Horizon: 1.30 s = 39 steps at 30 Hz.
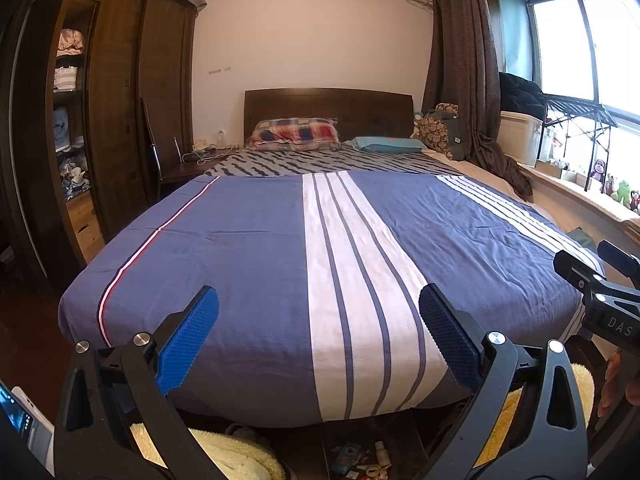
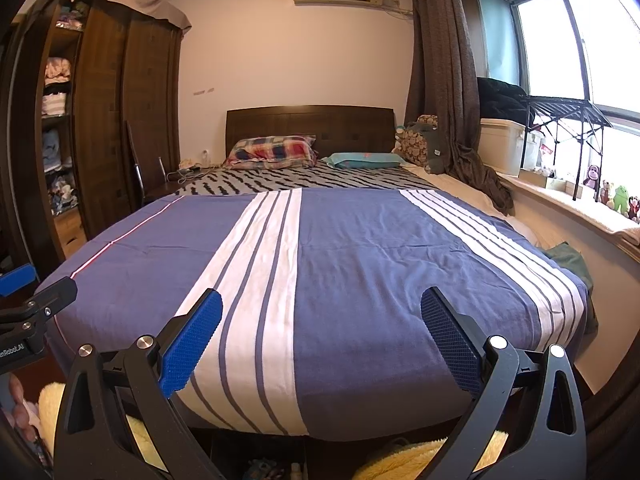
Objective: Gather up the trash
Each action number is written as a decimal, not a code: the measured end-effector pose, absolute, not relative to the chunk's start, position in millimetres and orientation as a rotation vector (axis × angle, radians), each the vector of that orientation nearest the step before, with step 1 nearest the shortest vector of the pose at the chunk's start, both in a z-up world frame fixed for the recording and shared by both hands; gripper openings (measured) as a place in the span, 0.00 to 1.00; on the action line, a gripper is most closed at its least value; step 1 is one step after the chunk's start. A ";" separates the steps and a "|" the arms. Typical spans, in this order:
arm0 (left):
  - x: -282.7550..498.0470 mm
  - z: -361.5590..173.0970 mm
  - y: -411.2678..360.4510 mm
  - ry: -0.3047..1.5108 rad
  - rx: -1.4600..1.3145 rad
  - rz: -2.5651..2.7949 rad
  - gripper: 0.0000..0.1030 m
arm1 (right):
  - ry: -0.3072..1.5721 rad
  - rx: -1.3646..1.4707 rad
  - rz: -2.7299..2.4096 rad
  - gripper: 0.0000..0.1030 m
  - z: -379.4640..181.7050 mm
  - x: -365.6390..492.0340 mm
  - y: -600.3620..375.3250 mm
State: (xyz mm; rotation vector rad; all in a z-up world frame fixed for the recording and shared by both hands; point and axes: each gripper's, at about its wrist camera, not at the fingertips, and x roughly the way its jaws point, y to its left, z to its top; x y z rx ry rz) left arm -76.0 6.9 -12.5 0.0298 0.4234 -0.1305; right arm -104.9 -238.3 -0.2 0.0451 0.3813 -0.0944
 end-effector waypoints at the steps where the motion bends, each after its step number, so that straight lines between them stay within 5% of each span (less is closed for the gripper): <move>1: -75.9 -12.5 6.8 0.424 0.029 -0.130 0.92 | 0.382 0.046 -0.094 0.97 -0.2 -104.5 -238.4; 39: -77.2 -12.5 4.4 0.427 0.026 -0.114 0.92 | 0.401 0.054 -0.084 0.97 -3.4 -101.2 -238.4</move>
